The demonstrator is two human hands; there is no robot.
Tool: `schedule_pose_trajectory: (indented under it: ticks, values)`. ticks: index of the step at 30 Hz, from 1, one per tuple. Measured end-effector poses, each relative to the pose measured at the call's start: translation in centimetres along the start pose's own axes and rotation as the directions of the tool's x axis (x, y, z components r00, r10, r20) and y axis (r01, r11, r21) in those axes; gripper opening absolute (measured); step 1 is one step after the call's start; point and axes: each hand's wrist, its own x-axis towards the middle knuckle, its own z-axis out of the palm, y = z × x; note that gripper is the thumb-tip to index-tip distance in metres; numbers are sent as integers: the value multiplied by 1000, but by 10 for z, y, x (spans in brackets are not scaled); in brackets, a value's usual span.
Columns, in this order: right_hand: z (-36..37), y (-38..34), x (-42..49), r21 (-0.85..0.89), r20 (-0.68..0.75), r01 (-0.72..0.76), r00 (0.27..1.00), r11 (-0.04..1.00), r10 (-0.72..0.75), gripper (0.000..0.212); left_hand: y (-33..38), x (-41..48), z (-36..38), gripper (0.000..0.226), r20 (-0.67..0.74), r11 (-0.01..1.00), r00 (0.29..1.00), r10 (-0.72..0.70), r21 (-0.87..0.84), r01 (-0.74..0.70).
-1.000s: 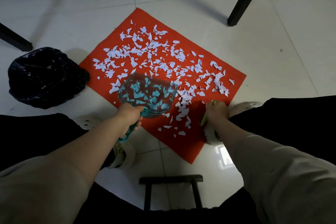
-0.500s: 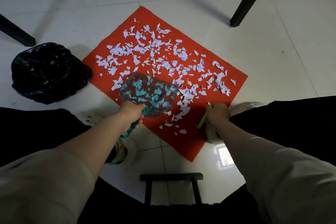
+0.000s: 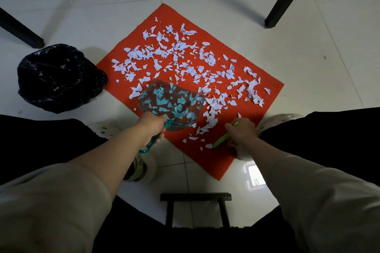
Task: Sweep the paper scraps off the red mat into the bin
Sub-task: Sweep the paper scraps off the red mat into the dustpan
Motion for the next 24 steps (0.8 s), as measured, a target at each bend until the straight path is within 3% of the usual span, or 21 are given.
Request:
schedule_pose_trajectory:
  ticks: [3, 7, 13, 17, 21, 24]
  values:
    - [8, 3, -5, -39, 162, -64, 984, 997, 70, 16, -1, -2, 0, 20, 1, 1000, 1000, 9, 2, -9]
    - [19, 5, -5, -43, 275, -93, 956, 995, 102, 20, -2, -3, -2, 23, -1, 1000, 1000, 8, 4, -8]
    - [18, -14, -1, 202, 123, 22, 991, 979, -48, 14, -4, -2, -3, 20, -7, 1000, 1000, 9, 3, -9]
    - [14, -9, -6, -45, 97, 68, 993, 997, -64, 23, -4, -2, -2, 18, -12, 1000, 1000, 8, 1, -8]
    - [22, -2, -9, -210, 293, 83, 956, 974, -18, 25, -4, 0, -1, 18, -14, 1000, 1000, 4, -6, -4]
    - [32, -3, -7, -265, 291, 166, 953, 950, -85, 23, -5, 1, -2, 18, -13, 1000, 1000, 4, -11, -4]
